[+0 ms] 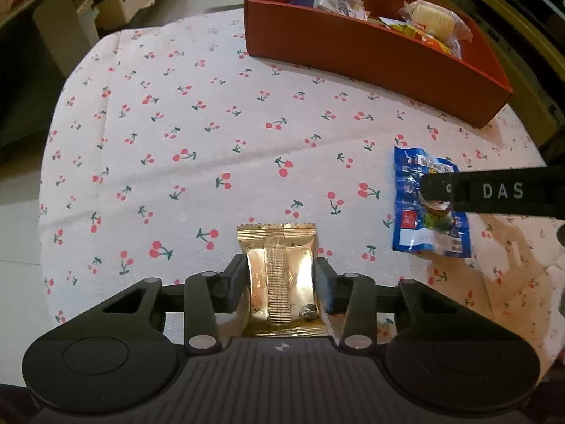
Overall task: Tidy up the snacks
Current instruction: 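Grasp the gold foil packet with left gripper while right grasps blue chip bag, then carry the gold foil packet and blue chip bag over the red tray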
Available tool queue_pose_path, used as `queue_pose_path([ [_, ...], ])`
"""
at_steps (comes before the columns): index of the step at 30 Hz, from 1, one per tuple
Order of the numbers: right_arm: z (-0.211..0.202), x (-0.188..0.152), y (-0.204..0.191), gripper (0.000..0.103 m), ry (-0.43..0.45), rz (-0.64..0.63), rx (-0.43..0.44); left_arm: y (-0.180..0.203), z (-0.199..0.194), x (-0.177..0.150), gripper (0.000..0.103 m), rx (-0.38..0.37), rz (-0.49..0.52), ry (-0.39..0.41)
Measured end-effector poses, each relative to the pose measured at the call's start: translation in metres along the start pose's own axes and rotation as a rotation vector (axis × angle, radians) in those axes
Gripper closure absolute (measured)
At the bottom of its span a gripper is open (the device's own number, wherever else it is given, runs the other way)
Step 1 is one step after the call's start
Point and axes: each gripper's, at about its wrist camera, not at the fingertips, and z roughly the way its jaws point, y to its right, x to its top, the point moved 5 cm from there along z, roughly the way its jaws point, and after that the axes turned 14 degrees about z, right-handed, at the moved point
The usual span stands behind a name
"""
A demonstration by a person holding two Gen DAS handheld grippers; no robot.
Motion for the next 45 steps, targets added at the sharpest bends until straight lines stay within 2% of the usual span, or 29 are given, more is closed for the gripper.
queue_pose_path([
  [4, 0.000, 0.002, 0.005, 0.017, 0.002, 0.038, -0.005, -0.004, -0.002, -0.002, 0.057, -0.014, -0.005, 0.004],
  [8, 0.009, 0.000, 0.005, 0.016, -0.037, 0.085, 0.012, -0.008, -0.004, -0.003, 0.057, -0.018, -0.016, 0.013],
  [11, 0.015, -0.001, -0.003, 0.014, -0.059, 0.099, 0.029, -0.006, -0.002, -0.004, 0.053, -0.017, -0.013, 0.010],
  [14, 0.023, -0.002, -0.013, 0.010, -0.028, 0.057, -0.006, -0.004, 0.001, -0.002, 0.045, -0.004, 0.003, 0.017],
  [15, 0.025, -0.002, -0.017, 0.010, -0.006, 0.019, -0.034, -0.003, 0.002, -0.002, 0.039, -0.002, 0.006, 0.021],
  [17, 0.028, -0.005, -0.023, 0.012, 0.019, -0.048, -0.077, -0.001, 0.004, -0.002, 0.038, 0.012, 0.024, 0.020],
  [19, 0.026, -0.008, -0.027, 0.013, 0.032, -0.110, -0.091, -0.001, 0.005, -0.002, 0.040, 0.024, 0.045, 0.019],
  [21, 0.023, -0.010, -0.023, 0.018, 0.021, -0.107, -0.080, -0.003, 0.004, -0.003, 0.045, 0.022, 0.042, 0.017],
  [27, 0.011, -0.017, -0.006, 0.018, 0.028, -0.127, -0.099, -0.006, -0.002, -0.005, 0.056, 0.003, 0.039, 0.014],
  [38, -0.027, -0.018, -0.005, 0.019, 0.096, -0.077, -0.003, -0.003, -0.015, 0.001, 0.057, -0.023, 0.037, 0.059],
  [45, -0.040, -0.016, -0.008, 0.019, 0.124, -0.061, 0.026, -0.003, -0.023, 0.013, 0.057, -0.043, 0.030, 0.097],
])
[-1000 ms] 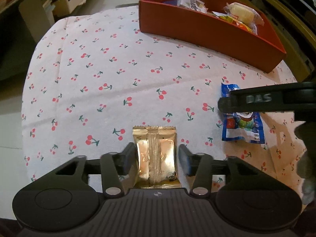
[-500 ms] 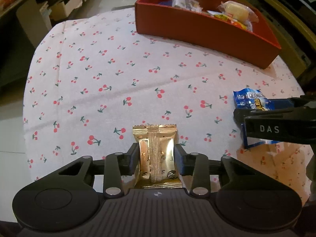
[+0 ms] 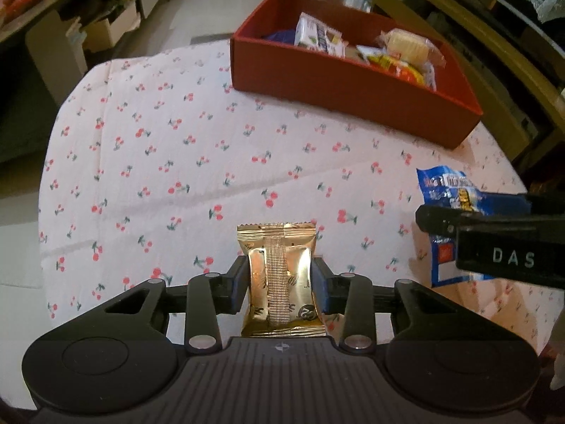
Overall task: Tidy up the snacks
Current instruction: 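Carry the gold foil packet and blue chip bag over the red tray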
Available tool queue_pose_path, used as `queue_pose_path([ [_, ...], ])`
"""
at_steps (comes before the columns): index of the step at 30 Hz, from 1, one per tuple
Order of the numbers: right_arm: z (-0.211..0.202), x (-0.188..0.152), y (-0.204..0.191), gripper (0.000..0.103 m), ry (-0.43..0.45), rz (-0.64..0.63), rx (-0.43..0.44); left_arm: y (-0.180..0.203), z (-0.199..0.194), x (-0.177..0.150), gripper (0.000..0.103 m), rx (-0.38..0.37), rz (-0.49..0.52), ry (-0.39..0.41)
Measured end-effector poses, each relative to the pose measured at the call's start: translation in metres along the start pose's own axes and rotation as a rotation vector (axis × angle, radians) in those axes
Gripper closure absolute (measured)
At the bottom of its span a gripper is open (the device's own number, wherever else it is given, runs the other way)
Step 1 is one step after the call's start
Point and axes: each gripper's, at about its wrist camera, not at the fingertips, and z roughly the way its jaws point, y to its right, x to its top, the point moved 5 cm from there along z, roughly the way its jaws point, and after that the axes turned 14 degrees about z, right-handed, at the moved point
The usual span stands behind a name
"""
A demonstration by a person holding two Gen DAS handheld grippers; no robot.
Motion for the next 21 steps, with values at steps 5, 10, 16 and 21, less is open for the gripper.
queue_pose_path([
  [5, -0.004, 0.009, -0.002, 0.018, 0.021, 0.012, 0.018, -0.002, -0.004, 0.019, 0.057, -0.004, -0.006, 0.037],
  [10, -0.007, 0.021, 0.000, 0.018, 0.044, 0.032, 0.025, -0.002, -0.009, 0.044, 0.057, -0.010, -0.004, 0.081],
  [16, -0.011, 0.039, 0.004, 0.019, 0.075, 0.067, 0.036, -0.001, -0.012, 0.073, 0.057, -0.018, -0.002, 0.123],
  [21, -0.014, 0.059, 0.006, 0.019, 0.111, 0.104, 0.045, 0.002, -0.012, 0.091, 0.057, -0.024, 0.008, 0.147],
])
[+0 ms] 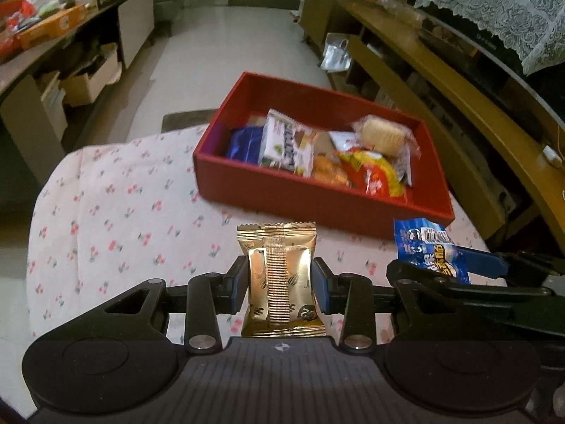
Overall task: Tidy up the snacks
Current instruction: 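Carry the gold foil packet and blue chip bag over the red tray, then lower both packets into the red tray and open both grippers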
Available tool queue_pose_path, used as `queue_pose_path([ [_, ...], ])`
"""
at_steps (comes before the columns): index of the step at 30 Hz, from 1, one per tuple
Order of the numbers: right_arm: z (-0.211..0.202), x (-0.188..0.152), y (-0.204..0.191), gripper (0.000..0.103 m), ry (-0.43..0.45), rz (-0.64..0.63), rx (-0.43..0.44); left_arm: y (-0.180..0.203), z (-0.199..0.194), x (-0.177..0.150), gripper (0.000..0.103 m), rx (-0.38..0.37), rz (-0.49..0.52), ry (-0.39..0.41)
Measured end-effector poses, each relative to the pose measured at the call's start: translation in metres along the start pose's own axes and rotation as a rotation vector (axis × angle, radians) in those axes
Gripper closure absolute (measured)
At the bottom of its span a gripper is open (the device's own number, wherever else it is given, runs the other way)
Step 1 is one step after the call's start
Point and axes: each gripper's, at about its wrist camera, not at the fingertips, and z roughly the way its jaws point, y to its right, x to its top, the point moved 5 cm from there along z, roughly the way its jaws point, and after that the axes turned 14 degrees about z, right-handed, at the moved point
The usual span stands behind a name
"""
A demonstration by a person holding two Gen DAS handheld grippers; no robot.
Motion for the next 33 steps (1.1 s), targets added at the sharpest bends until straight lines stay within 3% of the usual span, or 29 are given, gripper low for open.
queue_pose_path([
  [18, 0.021, 0.072, 0.010, 0.018, 0.095, 0.104, -0.003, 0.000, 0.023, 0.075, 0.058, 0.024, 0.028, 0.083],
  [24, 0.045, 0.096, 0.014, 0.019, 0.104, 0.128, -0.003, -0.003, 0.046, 0.094, 0.058, 0.030, 0.028, 0.082],
  [33, 0.085, 0.105, 0.020, 0.018, 0.068, 0.129, -0.039, -0.011, 0.086, 0.102, 0.058, 0.047, 0.023, 0.033],
])
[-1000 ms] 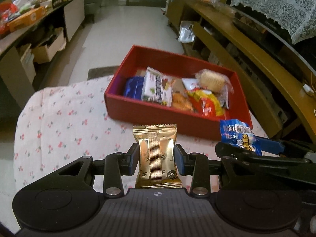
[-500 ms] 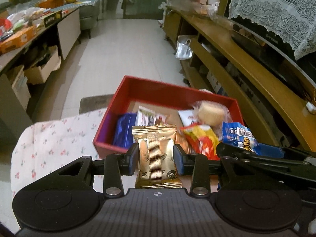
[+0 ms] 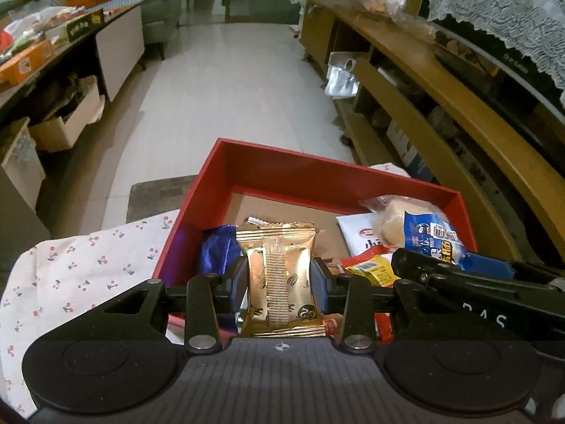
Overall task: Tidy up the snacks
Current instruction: 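Lower both packets into the red tray and open both grippers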
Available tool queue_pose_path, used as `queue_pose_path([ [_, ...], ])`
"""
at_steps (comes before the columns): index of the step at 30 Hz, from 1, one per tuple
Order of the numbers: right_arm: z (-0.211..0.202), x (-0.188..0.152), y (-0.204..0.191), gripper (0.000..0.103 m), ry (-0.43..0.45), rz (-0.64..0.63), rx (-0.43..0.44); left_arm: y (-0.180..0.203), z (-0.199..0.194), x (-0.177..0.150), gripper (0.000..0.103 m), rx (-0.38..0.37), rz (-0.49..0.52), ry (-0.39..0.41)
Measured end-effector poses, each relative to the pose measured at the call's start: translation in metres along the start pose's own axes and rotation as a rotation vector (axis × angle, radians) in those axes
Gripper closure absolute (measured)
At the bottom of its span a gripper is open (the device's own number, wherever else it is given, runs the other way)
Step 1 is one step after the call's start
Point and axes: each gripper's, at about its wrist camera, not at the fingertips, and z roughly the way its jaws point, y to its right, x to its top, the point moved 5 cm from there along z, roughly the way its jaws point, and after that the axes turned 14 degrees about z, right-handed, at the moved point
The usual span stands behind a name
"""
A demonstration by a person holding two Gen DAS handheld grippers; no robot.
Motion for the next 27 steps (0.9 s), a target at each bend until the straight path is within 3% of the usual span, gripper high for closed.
queue_pose_path([
  [17, 0.032, 0.003, 0.008, 0.014, -0.024, 0.013, -0.030, 0.000, 0.020, 0.002, 0.056, 0.026, 0.020, -0.018],
  [27, 0.026, 0.005, 0.007, 0.011, -0.001, 0.012, -0.040, -0.006, 0.013, 0.004, 0.042, 0.030, 0.002, -0.009],
])
